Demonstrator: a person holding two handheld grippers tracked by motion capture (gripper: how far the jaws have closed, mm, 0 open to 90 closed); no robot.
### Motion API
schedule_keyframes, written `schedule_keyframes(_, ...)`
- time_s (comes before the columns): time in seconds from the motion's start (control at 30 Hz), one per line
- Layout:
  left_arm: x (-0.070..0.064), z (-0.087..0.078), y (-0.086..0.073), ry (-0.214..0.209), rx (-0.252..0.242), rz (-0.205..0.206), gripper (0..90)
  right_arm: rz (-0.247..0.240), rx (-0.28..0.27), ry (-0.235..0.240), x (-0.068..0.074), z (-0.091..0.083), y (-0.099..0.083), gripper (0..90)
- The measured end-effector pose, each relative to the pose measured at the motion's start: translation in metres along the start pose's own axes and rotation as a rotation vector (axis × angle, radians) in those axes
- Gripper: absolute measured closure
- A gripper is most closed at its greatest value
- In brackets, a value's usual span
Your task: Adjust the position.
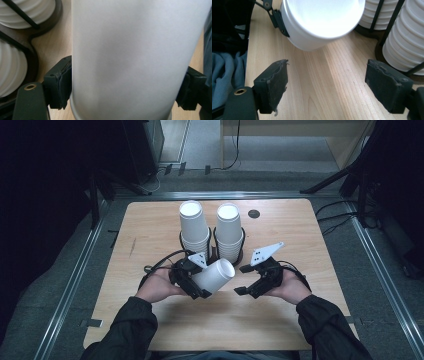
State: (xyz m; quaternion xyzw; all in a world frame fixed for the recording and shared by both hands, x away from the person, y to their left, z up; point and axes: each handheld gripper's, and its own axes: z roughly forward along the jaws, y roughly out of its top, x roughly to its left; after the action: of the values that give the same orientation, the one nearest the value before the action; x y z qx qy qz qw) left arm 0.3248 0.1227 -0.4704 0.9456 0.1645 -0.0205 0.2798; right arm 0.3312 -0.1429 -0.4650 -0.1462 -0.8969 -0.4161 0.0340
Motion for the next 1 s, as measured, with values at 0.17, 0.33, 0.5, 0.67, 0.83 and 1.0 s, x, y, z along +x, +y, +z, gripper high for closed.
schedule_keyframes(0.17, -0.003, 0.006, 0.004, -0.029, 0.014, 0.019, 17.9, -0.005, 0.015, 0.006, 0.001, 0.002, 0.001, 18.7)
schedule_keyframes(0.33, -0.007, 0.014, 0.009, -0.043, 0.036, 0.034, 17.6, -0.020, 0.009, 0.024, 0.004, 0.003, 0.004, 18.6)
schedule_keyframes(0.5, -0.014, 0.020, 0.015, -0.079, 0.044, 0.052, 17.3, -0.034, 0.019, 0.043, 0.008, 0.009, 0.011, 14.9)
schedule_keyframes(0.67, -0.018, 0.023, 0.017, -0.086, 0.055, 0.074, 16.2, -0.057, 0.024, 0.058, 0.014, 0.013, 0.017, 14.3)
schedule_keyframes(0.83, -0.016, 0.025, 0.014, -0.115, 0.039, 0.064, 13.1, -0.056, 0.052, 0.106, 0.014, 0.015, 0.018, 22.5)
schedule_keyframes(1.0, -0.015, 0.024, 0.013, -0.125, 0.006, 0.043, 9.1, -0.037, 0.053, 0.126, 0.011, 0.013, 0.018, 23.7)
